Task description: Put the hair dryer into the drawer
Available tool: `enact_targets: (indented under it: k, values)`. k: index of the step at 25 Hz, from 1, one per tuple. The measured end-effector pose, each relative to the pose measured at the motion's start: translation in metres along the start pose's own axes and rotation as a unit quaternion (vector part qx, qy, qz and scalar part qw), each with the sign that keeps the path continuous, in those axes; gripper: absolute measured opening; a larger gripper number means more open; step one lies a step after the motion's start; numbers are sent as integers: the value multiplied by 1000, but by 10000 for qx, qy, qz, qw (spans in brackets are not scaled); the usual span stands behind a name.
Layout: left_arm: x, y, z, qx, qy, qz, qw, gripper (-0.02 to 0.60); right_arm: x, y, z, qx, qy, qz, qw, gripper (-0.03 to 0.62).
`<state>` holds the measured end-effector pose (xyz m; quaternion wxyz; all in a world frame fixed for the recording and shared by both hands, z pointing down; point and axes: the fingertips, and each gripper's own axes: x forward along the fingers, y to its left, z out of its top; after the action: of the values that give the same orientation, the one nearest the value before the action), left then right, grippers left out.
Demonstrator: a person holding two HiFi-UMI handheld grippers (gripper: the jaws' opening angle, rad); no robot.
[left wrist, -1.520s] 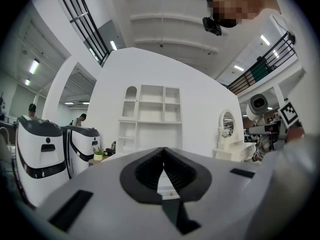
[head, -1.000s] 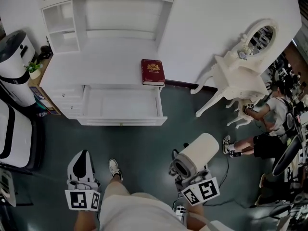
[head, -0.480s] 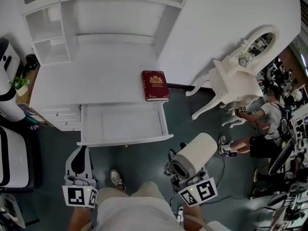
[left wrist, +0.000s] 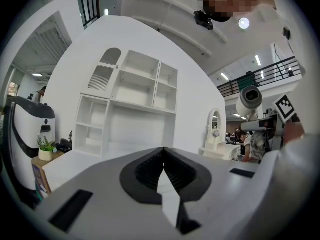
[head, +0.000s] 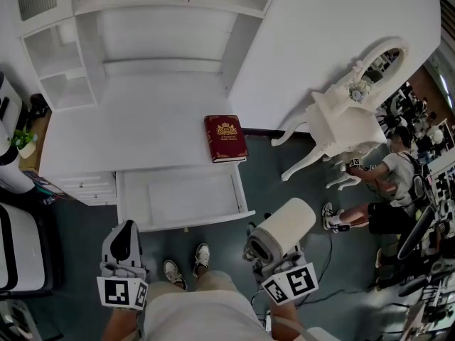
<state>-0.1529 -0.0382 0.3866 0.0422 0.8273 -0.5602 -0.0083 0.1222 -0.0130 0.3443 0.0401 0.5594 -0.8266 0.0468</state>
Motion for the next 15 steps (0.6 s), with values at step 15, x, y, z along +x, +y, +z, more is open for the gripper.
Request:
enact_targets:
  k: [15]
  values:
    - [47,-10,13,196,7,634,9978,15,66,-29,-48,-224,601,941,9935,187]
